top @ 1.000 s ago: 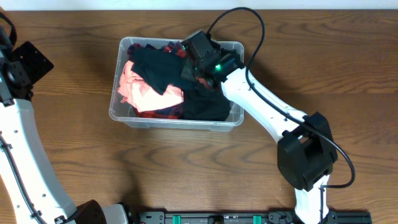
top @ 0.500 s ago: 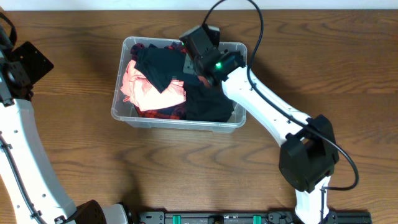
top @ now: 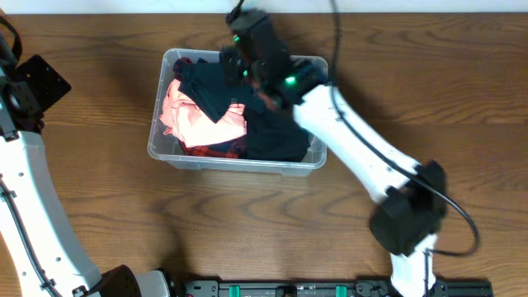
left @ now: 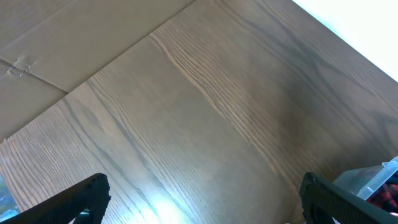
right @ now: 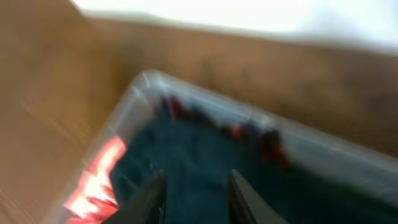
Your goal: Pack container
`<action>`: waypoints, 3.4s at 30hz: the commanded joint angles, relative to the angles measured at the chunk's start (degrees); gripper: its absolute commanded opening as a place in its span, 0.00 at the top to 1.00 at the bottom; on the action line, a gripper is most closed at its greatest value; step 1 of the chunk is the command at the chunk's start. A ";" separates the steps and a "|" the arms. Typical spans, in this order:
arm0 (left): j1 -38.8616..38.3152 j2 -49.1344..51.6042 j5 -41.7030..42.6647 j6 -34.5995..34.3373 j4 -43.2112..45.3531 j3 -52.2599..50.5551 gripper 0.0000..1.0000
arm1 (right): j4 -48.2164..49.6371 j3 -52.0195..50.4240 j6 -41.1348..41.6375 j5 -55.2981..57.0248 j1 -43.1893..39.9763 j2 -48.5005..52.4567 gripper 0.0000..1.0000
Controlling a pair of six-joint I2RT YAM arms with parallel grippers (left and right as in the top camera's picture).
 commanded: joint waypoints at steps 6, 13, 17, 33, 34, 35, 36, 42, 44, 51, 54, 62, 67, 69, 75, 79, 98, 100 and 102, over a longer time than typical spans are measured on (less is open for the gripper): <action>0.22 0.24 -0.87 -0.13 0.00 -0.17 0.02 | -1.97 -0.85 -0.96 -11.37 1.51 21.18 0.62; 0.22 0.24 -0.87 -0.13 0.00 -0.17 0.02 | -7.78 1.36 -2.10 -12.02 -0.37 17.53 0.59; 0.22 0.24 -0.87 -0.13 0.00 -0.17 0.02 | -8.44 4.46 -7.63 -8.52 -1.57 9.07 0.51; 0.22 0.24 -0.87 -0.13 0.00 -0.17 0.02 | -18.97 5.66 -15.41 8.52 -4.68 -18.99 0.01; 0.22 0.24 -0.87 -0.13 0.00 -0.17 0.02 | -21.35 5.66 -16.74 9.22 -4.68 -20.28 0.01; 0.22 0.24 -0.87 -0.13 0.00 -0.17 0.02 | -23.04 5.66 -17.42 9.79 -4.68 -21.27 0.01; 0.22 0.24 -0.87 -0.13 0.00 -0.17 0.02 | -24.85 5.66 -17.86 11.04 -4.79 -22.23 0.01; 0.22 0.24 -0.87 -0.13 0.00 -0.17 0.02 | -33.27 5.66 -16.90 19.06 -7.67 -28.96 0.01; 0.22 0.24 -0.87 -0.13 0.00 -0.17 0.02 | -34.82 5.66 -16.39 20.26 -9.07 -31.89 0.01; 0.22 0.24 -0.87 -0.13 0.00 -0.17 0.02 | -41.40 5.64 -16.41 21.75 -13.60 -44.46 0.01; 0.22 0.24 -0.87 -0.13 0.00 -0.17 0.02 | -43.74 5.51 -16.41 21.75 -14.93 -49.44 0.01; 0.22 0.24 -0.87 -0.13 0.00 -0.17 0.02 | -43.41 -0.28 -11.89 18.40 -26.34 -64.15 0.01; 0.22 0.24 -0.87 -0.13 0.00 -0.17 0.02 | -37.51 -11.52 -10.38 17.92 -35.52 -76.24 0.01; 0.22 0.22 -0.87 -0.13 0.00 -0.17 0.02 | -34.51 -16.92 -10.43 17.07 -38.34 -81.00 0.01; 0.22 0.24 -0.87 -0.13 0.00 -0.17 0.02 | -21.20 -37.81 -10.38 9.16 -42.75 -96.39 0.01; 0.22 0.24 -0.87 -0.13 0.00 -0.17 0.02 | -13.57 -51.41 -10.36 6.99 -43.15 -104.00 0.01; 0.22 0.22 -0.87 -0.13 0.00 -0.17 0.02 | 8.00 -96.13 -4.92 6.05 -43.08 -118.92 0.01; 0.22 0.24 -0.87 -0.13 0.00 -0.17 0.02 | 11.21 -99.73 -6.62 6.03 -43.08 -118.99 0.01; 0.22 0.24 -0.87 -0.13 0.00 -0.17 0.02 | 15.61 -103.58 -8.92 6.03 -43.08 -118.99 0.01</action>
